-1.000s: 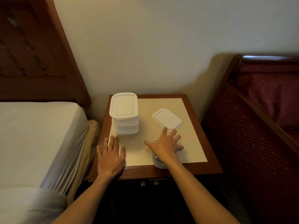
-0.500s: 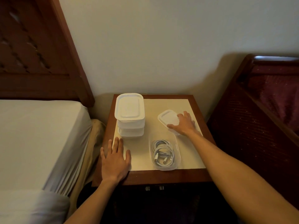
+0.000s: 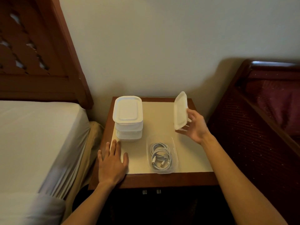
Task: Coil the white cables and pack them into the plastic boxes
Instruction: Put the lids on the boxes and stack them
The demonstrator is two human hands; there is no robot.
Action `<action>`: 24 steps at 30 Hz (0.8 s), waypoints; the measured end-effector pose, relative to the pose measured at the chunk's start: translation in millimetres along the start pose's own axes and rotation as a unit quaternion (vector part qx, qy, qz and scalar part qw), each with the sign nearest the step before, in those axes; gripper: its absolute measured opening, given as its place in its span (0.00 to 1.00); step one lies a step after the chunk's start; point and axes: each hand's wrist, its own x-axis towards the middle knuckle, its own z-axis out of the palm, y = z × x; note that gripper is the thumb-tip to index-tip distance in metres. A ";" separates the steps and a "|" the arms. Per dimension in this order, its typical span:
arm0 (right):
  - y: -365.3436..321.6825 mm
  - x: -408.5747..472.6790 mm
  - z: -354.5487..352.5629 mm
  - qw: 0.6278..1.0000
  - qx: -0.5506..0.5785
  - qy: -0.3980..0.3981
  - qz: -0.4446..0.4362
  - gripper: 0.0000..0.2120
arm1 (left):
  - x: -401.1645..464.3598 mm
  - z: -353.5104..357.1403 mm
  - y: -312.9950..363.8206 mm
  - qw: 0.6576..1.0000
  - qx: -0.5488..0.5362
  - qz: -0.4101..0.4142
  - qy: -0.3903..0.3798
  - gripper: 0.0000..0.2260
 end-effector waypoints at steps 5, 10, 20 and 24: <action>1.2 -40.5 11.7 0.999 0.035 0.005 -0.020 0.21 | -0.9 -1.8 1.2 1.000 -0.004 -0.002 -0.004 0.30; 41.7 -61.5 24.7 0.963 -0.219 0.134 -0.079 0.14 | -1.7 -3.7 1.7 1.000 -0.005 -0.001 -0.010 0.29; 97.9 -77.6 55.1 0.887 -0.402 0.184 -0.132 0.17 | -37.9 -26.2 55.4 0.960 -0.225 0.048 0.162 0.12; 104.8 -79.4 55.2 0.834 -0.496 0.213 -0.112 0.17 | -26.4 -33.2 101.0 0.946 -0.314 0.000 0.077 0.11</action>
